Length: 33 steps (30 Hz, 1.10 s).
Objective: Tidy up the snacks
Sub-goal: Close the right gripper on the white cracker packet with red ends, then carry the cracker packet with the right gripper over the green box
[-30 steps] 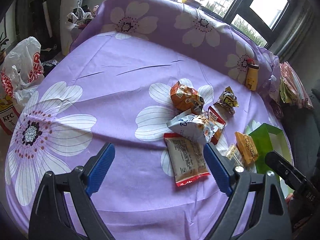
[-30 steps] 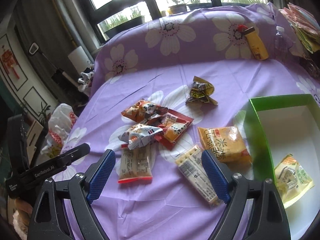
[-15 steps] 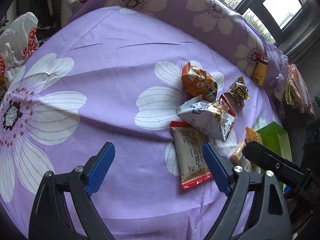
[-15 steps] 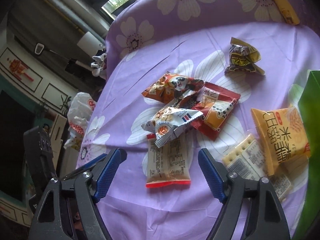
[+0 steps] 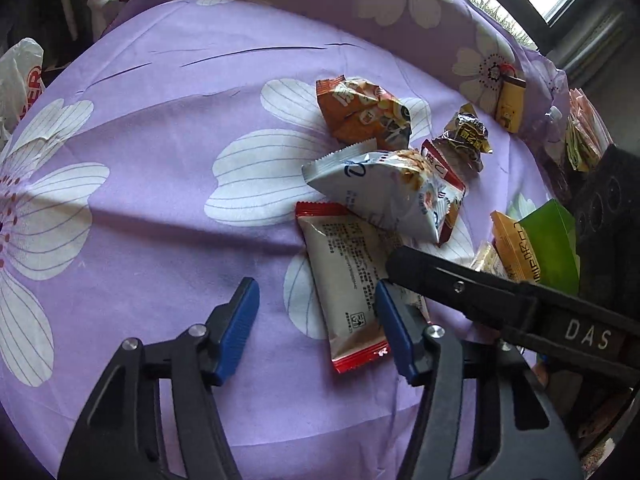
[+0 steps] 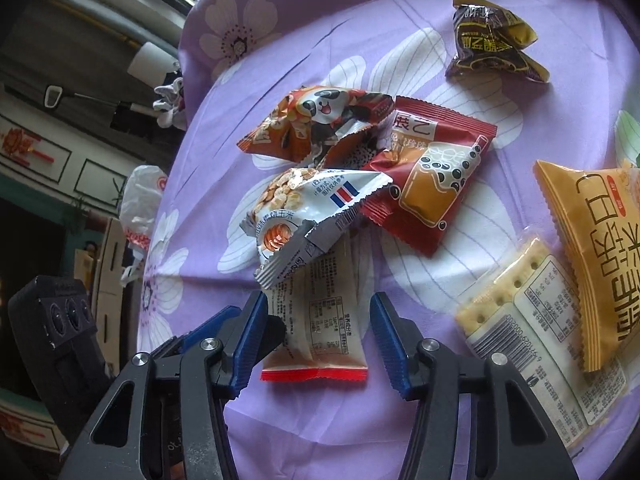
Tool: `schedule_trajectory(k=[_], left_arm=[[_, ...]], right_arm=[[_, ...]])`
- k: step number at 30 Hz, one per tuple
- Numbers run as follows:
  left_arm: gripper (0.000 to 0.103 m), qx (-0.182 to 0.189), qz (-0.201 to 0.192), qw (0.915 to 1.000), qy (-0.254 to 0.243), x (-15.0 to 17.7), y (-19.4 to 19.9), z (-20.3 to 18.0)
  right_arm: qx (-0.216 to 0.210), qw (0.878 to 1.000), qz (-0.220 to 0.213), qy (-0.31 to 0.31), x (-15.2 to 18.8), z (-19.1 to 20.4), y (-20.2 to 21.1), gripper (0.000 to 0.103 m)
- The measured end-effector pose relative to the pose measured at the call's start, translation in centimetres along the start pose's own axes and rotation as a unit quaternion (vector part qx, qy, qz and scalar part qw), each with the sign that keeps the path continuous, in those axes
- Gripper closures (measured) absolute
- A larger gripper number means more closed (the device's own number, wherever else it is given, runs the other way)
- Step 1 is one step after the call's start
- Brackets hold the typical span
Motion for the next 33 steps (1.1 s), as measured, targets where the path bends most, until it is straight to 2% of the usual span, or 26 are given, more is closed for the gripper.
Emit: schedule_trajectory(k=[5, 8, 11, 15, 33], left_arm=[[0.044, 0.008, -0.007, 0.9997, -0.023, 0.2, -0.6, -1.0], [0.057, 0.032, -0.004, 0.9992, -0.025, 0.4, -0.7, -1.7], [0.057, 0.022, -0.014, 0.9987, -0.044, 0.7, -0.5, -2.2], [0.058, 0.029, -0.02, 0.998, -0.053, 0.8, 0.2, -3.1], [0.059, 0.095, -0.074, 0.9857, -0.118, 3.2, 5.1, -9.9]], right_arm=[[-0.004, 1.0, -0.005, 0.004, 0.2, 0.3, -0.5, 0.05], [-0.009, 1.0, 0.002, 0.003, 0.3, 0.3, -0.6, 0.055], [-0.006, 1.0, -0.004, 0.014, 0.5, 0.3, -0.3, 0.056], [-0.004, 1.0, -0.015, 0.005, 0.9, 0.2, 0.6, 0.056], [0.039, 0.992, -0.119, 0.03, 2.7, -0.5, 9.9, 0.056]])
Point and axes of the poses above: each gripper's, at about its wrist camera, not at the fingertips, and y roughly against the way its jaws point, z to its left, x to its underside, the point moved 5 cm from there along -y, roughly the way its jaws point, and after that the axes turned 13 degrees about -z, right-handed, at the moved point
